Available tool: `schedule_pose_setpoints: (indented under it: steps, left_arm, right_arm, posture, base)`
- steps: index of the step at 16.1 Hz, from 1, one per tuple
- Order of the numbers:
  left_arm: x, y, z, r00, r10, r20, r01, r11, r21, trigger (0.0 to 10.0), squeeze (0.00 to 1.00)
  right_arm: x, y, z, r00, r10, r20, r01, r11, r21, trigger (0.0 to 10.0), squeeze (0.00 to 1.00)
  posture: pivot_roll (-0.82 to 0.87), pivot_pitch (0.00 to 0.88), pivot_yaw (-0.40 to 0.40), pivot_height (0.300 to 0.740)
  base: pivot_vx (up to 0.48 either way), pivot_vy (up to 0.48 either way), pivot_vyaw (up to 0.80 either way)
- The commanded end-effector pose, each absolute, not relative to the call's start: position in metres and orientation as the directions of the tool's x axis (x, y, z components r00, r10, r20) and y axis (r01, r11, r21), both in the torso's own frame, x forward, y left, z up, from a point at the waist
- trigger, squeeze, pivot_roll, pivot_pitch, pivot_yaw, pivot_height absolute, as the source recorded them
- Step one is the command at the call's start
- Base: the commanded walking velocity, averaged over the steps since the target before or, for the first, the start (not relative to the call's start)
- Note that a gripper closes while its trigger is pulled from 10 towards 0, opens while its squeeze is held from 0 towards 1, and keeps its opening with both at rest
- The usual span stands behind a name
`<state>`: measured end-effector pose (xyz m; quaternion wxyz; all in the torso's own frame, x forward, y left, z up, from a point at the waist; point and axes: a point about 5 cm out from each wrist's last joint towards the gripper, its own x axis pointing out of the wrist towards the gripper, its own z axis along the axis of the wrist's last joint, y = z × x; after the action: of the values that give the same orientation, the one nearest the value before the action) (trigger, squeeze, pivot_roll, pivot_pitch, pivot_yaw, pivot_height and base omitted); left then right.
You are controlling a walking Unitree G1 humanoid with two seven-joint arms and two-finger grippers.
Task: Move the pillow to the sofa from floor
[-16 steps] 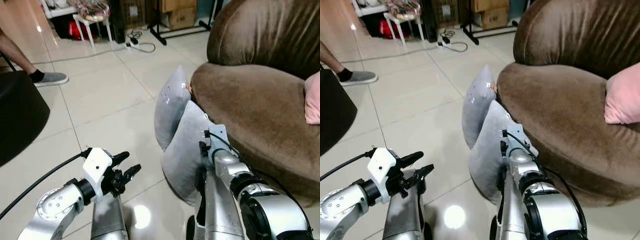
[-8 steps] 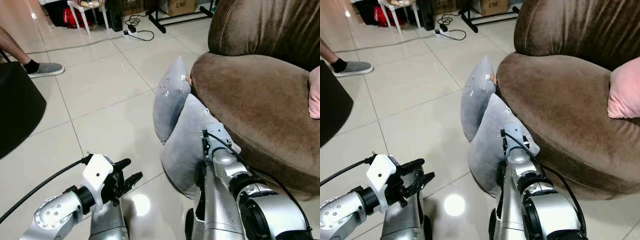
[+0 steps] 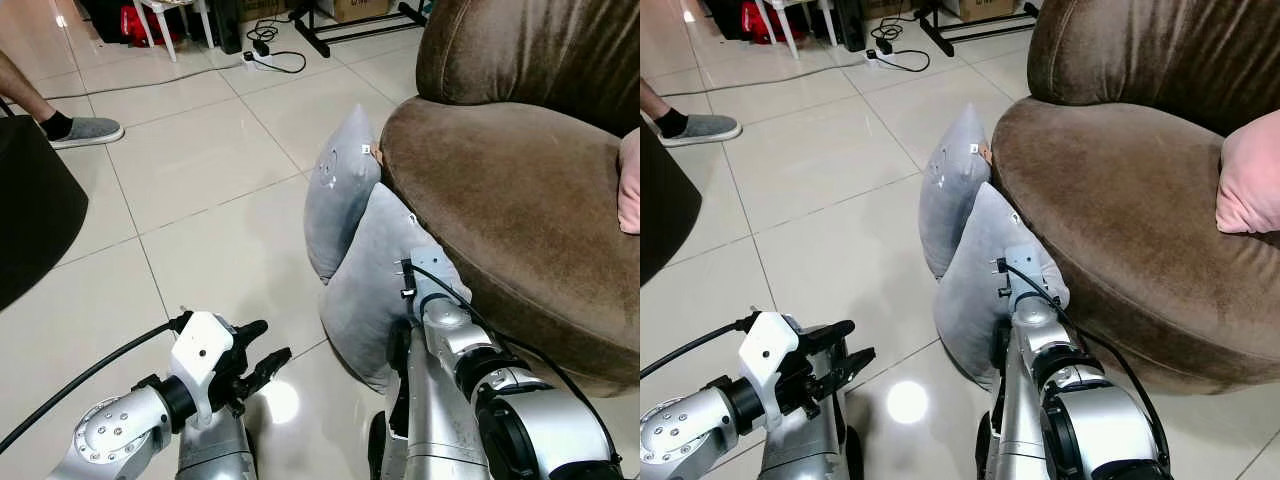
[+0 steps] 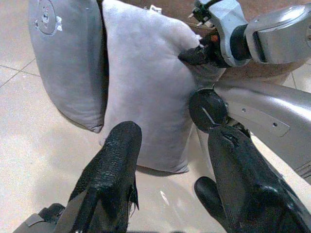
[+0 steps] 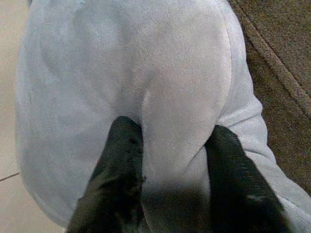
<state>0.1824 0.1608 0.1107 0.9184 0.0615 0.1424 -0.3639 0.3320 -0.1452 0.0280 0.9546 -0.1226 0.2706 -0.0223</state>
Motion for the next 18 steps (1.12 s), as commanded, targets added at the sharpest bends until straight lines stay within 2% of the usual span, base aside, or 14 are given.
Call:
schedule_pose_setpoints:
  steps: [1, 9, 10, 12, 15, 18]
  left_arm:
    - [0.181, 0.159, 0.111, 0.690, -0.653, -0.312, 0.690, 0.724, 0.012, 10.0, 0.00]
    - [0.185, 0.161, 0.110, 0.695, -0.648, -0.310, 0.686, 0.727, 0.018, 10.0, 0.00]
    - [0.186, 0.162, 0.110, 0.706, -0.640, -0.304, 0.677, 0.736, 0.022, 10.0, 0.00]
    - [0.191, 0.166, 0.113, 0.773, -0.579, -0.261, 0.606, 0.795, 0.033, 10.0, 0.00]
    - [0.195, 0.175, 0.116, 0.842, -0.493, -0.219, 0.515, 0.855, 0.054, 10.0, 0.00]
    - [0.200, 0.182, 0.119, 0.896, -0.412, -0.169, 0.426, 0.903, 0.059, 10.0, 0.00]
  right_arm:
    - [0.324, -0.144, 0.018, 0.825, -0.102, -0.556, -0.035, 0.973, -0.229, 0.0, 0.00]
    - [0.323, -0.138, 0.016, 0.823, -0.055, -0.565, -0.077, 0.975, -0.208, 0.0, 0.00]
    - [0.323, -0.134, 0.016, 0.827, -0.027, -0.562, -0.095, 0.978, -0.188, 0.0, 0.00]
    - [0.326, -0.115, 0.023, 0.849, 0.159, -0.503, -0.213, 0.976, -0.051, 0.0, 0.00]
    - [0.325, -0.113, 0.030, 0.865, 0.271, -0.422, -0.264, 0.962, 0.075, 0.0, 0.00]
    - [0.326, -0.117, 0.061, 0.909, 0.349, -0.229, -0.321, 0.935, 0.151, 0.0, 0.00]
  posture:
    - [0.12, 0.146, -0.009, 0.430]
    - [0.12, 0.111, -0.015, 0.430]
    - [0.12, 0.087, -0.023, 0.430]
    - [0.11, 0.023, -0.048, 0.430]
    - [0.08, 0.000, -0.048, 0.430]
    - [0.02, 0.000, -0.027, 0.430]
  base:
    - [0.000, 0.000, 0.00]
    - [0.000, 0.000, 0.00]
    - [0.000, 0.000, 0.00]
    - [0.000, 0.000, 0.00]
    - [0.000, 0.000, 0.00]
    - [0.000, 0.000, 0.00]
